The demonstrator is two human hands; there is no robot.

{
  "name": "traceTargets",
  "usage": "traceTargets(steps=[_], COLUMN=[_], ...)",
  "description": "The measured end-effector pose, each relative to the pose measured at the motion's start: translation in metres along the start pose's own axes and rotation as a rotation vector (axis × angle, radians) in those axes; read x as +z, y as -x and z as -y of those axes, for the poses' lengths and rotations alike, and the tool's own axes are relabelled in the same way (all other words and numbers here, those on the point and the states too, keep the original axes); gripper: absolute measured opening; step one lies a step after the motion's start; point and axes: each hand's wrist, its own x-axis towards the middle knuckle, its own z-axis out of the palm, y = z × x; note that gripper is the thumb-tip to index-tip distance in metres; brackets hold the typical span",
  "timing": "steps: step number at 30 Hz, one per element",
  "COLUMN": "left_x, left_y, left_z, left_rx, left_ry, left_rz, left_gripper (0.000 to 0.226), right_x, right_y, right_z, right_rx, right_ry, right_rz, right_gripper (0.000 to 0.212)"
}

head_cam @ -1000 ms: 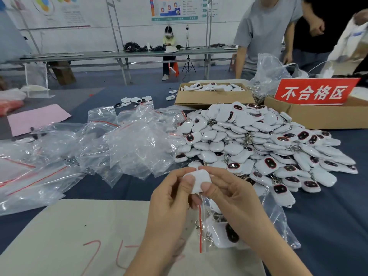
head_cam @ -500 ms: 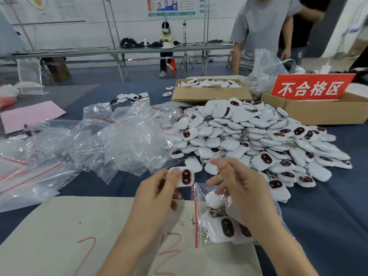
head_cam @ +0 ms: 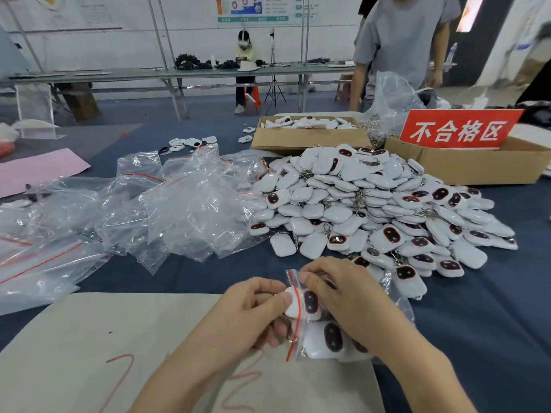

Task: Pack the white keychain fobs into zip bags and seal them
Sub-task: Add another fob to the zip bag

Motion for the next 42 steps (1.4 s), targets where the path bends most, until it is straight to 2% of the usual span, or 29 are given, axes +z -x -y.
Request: traceTargets(steps=[3,5,8,10,12,14,17,19,21,23,27,29,31,34,35,38,42], left_x=[0.008,0.013,0.017,0.018,0.016,0.009,-0.001,-0.002,-0.002,-0.002,-0.002,-0.001,0.000,0.010,0.014,0.024,0.024], left_y=[-0.002,-0.001,0.002,0.002,0.000,-0.008,-0.018,-0.022,-0.023,-0.025,-0.023,-0.021,-0.018,-0.011,-0.009,-0.004,-0.005], left_z=[0.000,0.000,0.003,0.004,0.004,0.010,0.015,0.020,0.023,0.025,0.023,0.022,0.019,0.011,0.009,0.008,0.008], left_rx=[-0.037,0.002,0.181,0.205,0.146,0.127,0.178,0.167,0.167,0.192,0.200,0.233,0.308,0.432,0.451,0.476,0.488], left_ry=[0.084,0.074,-0.314,-0.378,-0.251,-0.159,-0.225,-0.246,-0.311,-0.350,-0.329,-0.291,-0.203,-0.069,-0.039,0.002,0.079], left_rz=[-0.046,-0.021,0.037,0.065,-0.008,-0.196,-0.410,-0.440,-0.456,-0.465,-0.473,-0.472,-0.459,-0.368,-0.323,-0.206,-0.254], left_gripper=[0.017,0.019,0.032,0.033,0.037,0.045,0.053,0.053,0.047,0.045,0.043,0.044,0.042,0.021,0.014,0.024,0.017], right_x=[-0.001,-0.001,0.001,0.001,-0.002,-0.010,-0.021,-0.025,-0.026,-0.026,-0.028,-0.030,-0.032,-0.024,-0.016,0.008,0.015], right_y=[-0.002,-0.004,-0.003,-0.002,-0.002,0.000,0.002,0.004,0.003,0.002,0.002,0.004,0.006,0.009,0.010,0.013,0.013], right_z=[0.002,0.002,0.004,0.006,0.006,0.005,-0.011,-0.019,-0.023,-0.024,-0.027,-0.024,-0.011,0.019,0.025,0.034,0.035], right_rx=[0.016,0.004,0.011,0.025,0.022,0.014,0.093,0.260,0.345,0.362,0.339,0.232,0.058,-0.093,-0.109,-0.128,-0.211], right_ry=[-0.025,-0.025,-0.074,-0.085,-0.088,-0.110,0.131,0.317,0.384,0.373,0.345,0.246,-0.016,-0.402,-0.446,-0.515,-0.501], right_rz=[-0.026,-0.063,-0.083,-0.070,-0.085,-0.194,-0.423,-0.412,-0.340,-0.308,-0.347,-0.412,-0.490,-0.447,-0.415,-0.293,-0.188], right_gripper=[0.013,0.013,0.012,0.013,0.013,0.010,0.025,0.037,0.042,0.042,0.036,0.035,0.028,0.019,0.020,0.027,0.058])
